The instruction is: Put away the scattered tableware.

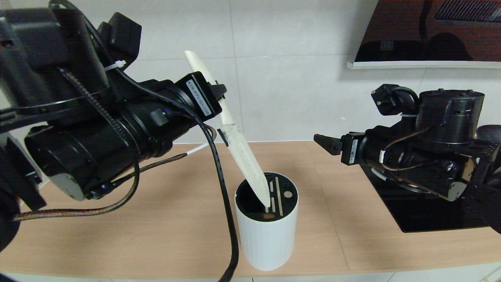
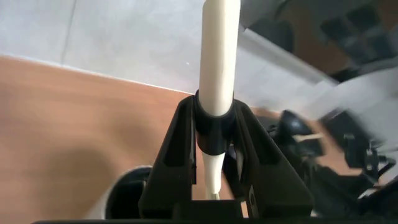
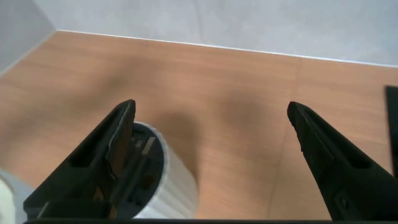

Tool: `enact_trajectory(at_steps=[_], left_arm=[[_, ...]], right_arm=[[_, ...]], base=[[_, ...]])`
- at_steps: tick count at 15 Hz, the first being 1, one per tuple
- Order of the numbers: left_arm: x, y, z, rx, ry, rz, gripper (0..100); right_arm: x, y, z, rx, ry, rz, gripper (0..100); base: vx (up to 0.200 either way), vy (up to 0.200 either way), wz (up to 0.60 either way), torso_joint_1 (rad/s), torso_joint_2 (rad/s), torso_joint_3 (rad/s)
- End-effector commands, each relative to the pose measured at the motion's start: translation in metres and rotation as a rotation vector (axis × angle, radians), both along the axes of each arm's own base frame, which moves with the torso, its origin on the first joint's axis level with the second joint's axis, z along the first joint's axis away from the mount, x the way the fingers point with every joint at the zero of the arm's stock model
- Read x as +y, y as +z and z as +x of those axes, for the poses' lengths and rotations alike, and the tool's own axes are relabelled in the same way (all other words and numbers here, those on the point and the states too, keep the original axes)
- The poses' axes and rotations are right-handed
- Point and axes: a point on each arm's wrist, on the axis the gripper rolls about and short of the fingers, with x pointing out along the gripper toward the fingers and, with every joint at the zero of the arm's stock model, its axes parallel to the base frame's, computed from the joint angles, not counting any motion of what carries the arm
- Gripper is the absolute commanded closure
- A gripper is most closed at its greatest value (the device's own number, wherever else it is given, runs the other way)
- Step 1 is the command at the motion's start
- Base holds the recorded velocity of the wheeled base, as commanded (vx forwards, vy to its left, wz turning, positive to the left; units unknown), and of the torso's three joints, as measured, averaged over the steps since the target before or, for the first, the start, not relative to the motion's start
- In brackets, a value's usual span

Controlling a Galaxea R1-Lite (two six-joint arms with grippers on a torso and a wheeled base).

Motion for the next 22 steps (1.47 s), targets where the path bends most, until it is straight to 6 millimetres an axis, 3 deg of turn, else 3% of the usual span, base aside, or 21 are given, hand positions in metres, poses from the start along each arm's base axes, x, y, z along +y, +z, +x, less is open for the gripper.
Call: enact_trajectory(at_steps=[1, 7, 14, 22], left_arm=[[-0.012, -0.009, 0.003, 0.003, 0.033, 0.073, 100], [-0.028, -0.024, -0.013, -0.051, 0.179, 0.240, 100], [-0.054, -0.049, -0.001, -0.204, 0.270, 0.274, 100], [-0.068, -0.068, 0.005, -0.187, 0.254, 0.294, 100]], right_arm=[[0.003, -0.009, 0.006, 0.022, -0.003, -0.015, 0], [0.005, -0.011, 0.007, 0.025, 0.001, -0.019, 0], [0.006, -0.012, 0.007, 0.029, 0.004, -0.021, 0], [0.007, -0.014, 0.008, 0.033, 0.006, -0.026, 0]], base=[[0.000, 0.000, 0.00, 0.000, 0.00, 0.000], [0.000, 0.000, 0.00, 0.000, 0.00, 0.000], [0.000, 0.000, 0.00, 0.000, 0.00, 0.000], [0.000, 0.000, 0.00, 0.000, 0.00, 0.000]])
